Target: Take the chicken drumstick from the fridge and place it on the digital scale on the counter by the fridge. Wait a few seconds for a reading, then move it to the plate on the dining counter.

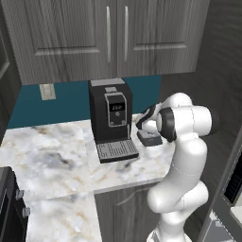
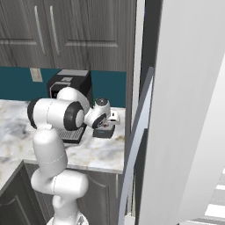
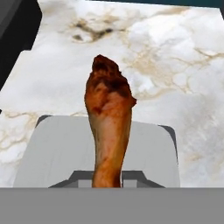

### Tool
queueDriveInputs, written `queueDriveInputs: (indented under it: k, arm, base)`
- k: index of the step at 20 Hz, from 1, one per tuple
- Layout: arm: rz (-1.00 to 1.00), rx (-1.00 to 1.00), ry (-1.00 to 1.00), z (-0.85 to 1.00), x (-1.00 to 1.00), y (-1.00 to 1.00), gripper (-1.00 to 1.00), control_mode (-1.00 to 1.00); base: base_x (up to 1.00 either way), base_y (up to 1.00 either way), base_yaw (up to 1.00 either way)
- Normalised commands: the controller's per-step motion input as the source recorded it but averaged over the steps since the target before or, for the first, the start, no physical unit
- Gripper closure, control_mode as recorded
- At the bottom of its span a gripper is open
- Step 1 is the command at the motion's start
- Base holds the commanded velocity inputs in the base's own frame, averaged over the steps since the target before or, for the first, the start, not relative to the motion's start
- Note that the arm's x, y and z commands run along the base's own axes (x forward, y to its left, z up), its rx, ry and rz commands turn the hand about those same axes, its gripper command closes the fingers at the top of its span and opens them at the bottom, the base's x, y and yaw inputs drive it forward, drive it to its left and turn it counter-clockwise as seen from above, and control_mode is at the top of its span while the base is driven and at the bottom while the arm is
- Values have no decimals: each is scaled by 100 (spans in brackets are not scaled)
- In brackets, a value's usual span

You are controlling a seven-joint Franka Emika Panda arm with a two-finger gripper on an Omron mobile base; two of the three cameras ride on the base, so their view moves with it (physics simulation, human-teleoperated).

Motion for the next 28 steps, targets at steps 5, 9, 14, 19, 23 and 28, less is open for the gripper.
queueDriveInputs:
  k: [5, 9, 14, 19, 23, 28]
  arm:
    - [0, 0, 0, -8, -9, -1, -100, -100]
    - [0, 0, -2, 0, -45, -2, -100, -100]
    - [0, 0, -12, 34, -71, 0, -100, -100]
    - [0, 0, -15, 96, -71, 0, -100, -100]
    - [0, 0, -7, 90, -49, 0, -100, -100]
    - [0, 3, 0, 92, -17, 0, -100, -100]
  base:
    - [0, 0, 0]
    - [0, 0, 0]
    - [0, 0, 0]
    - [0, 0, 0]
    - [0, 0, 0]
    - [0, 0, 0]
